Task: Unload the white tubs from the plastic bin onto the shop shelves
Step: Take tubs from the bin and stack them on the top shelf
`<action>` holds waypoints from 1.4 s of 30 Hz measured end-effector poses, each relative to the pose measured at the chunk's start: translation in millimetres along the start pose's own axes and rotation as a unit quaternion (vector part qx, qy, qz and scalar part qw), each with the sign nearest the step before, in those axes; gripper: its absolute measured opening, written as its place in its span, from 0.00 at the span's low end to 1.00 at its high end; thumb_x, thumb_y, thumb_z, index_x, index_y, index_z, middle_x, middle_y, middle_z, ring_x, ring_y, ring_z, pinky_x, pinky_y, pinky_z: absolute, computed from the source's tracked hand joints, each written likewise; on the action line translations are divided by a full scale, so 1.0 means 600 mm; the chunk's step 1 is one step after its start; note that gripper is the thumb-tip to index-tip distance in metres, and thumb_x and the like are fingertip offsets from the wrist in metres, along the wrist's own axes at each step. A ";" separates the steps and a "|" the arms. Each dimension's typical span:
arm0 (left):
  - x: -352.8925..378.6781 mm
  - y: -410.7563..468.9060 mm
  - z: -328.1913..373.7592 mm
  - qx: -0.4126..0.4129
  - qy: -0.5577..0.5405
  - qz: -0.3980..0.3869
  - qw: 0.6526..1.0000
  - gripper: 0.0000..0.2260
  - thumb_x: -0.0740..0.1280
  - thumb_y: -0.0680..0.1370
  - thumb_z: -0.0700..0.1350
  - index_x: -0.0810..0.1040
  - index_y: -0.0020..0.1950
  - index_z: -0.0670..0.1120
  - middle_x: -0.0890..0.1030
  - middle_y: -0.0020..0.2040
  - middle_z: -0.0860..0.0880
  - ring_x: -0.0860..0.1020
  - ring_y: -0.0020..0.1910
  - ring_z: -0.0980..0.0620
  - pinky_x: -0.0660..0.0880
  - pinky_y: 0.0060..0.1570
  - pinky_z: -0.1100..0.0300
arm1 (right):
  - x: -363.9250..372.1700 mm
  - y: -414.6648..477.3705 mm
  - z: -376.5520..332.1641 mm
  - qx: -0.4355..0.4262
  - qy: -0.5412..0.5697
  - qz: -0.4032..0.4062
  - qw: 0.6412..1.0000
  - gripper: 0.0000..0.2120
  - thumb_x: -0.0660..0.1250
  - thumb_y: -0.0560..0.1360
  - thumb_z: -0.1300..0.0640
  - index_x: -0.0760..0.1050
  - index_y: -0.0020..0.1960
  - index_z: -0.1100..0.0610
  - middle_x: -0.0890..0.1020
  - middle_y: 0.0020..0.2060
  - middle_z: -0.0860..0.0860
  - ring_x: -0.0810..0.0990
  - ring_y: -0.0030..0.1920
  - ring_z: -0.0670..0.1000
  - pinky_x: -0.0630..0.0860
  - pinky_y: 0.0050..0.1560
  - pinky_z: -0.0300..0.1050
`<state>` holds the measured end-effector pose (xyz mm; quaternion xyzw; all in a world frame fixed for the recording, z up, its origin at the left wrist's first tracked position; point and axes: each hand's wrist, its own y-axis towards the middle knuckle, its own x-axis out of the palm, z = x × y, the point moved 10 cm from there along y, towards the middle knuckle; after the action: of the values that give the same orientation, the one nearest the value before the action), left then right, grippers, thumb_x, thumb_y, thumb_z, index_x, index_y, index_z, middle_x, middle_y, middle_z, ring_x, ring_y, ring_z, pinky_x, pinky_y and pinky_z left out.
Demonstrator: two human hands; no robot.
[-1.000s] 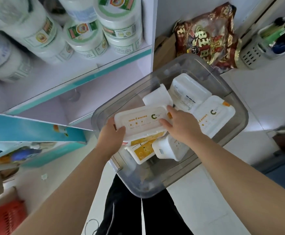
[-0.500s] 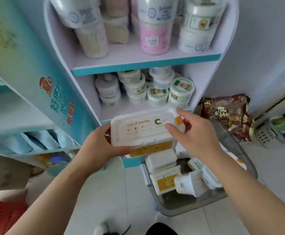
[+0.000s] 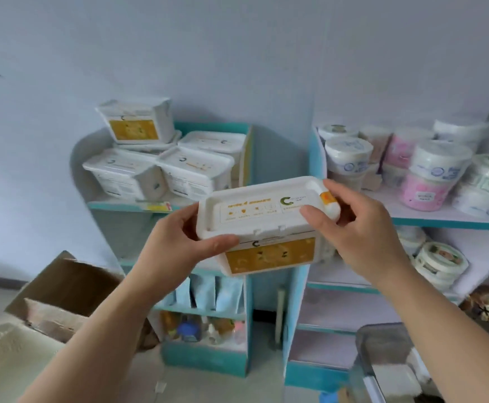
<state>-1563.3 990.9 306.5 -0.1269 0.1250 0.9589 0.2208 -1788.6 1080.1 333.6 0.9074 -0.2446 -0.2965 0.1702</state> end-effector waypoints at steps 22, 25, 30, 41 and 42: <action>-0.266 0.370 0.032 0.018 0.129 0.062 0.990 0.30 0.72 0.60 0.69 0.83 0.47 0.45 0.76 0.35 0.47 0.69 0.33 0.53 0.65 0.37 0.59 | 0.194 0.393 -0.081 -0.042 -0.039 -0.050 0.997 0.16 0.68 0.72 0.41 0.78 0.51 0.52 0.84 0.44 0.43 0.82 0.44 0.45 0.79 0.42 0.46; -0.272 0.421 0.014 0.019 0.156 0.083 0.984 0.36 0.69 0.59 0.72 0.81 0.47 0.40 0.78 0.35 0.40 0.70 0.34 0.50 0.67 0.37 0.55 | 0.213 0.445 -0.047 -0.033 -0.074 -0.050 0.995 0.21 0.66 0.71 0.37 0.78 0.54 0.51 0.83 0.47 0.44 0.81 0.47 0.48 0.79 0.49 0.51; -0.268 0.491 -0.024 0.017 0.196 0.089 0.976 0.31 0.69 0.67 0.67 0.78 0.46 0.37 0.80 0.43 0.37 0.71 0.33 0.51 0.67 0.37 0.57 | 0.238 0.504 0.000 -0.014 -0.113 -0.055 0.992 0.23 0.68 0.70 0.38 0.77 0.61 0.49 0.81 0.54 0.47 0.79 0.50 0.47 0.76 0.51 0.42; -0.255 0.535 -0.028 0.060 0.234 0.145 0.959 0.09 0.70 0.75 0.53 0.77 0.52 0.51 0.82 0.41 0.45 0.78 0.38 0.46 0.74 0.44 0.55 | 0.249 0.534 0.041 -0.001 -0.116 -0.025 0.993 0.20 0.70 0.70 0.40 0.80 0.56 0.50 0.81 0.47 0.45 0.78 0.42 0.42 0.72 0.42 0.35; -0.256 0.533 -0.032 0.055 0.231 0.148 0.960 0.15 0.70 0.75 0.53 0.78 0.59 0.49 0.82 0.42 0.48 0.78 0.37 0.50 0.74 0.43 0.58 | 0.250 0.529 0.040 -0.004 -0.118 -0.023 0.993 0.19 0.70 0.70 0.40 0.80 0.56 0.50 0.82 0.48 0.45 0.78 0.43 0.43 0.73 0.43 0.36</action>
<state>-1571.7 646.2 392.8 -0.3124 0.2427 0.9171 0.0484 -1806.4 733.3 391.1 0.8705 -0.2414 -0.4065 0.1366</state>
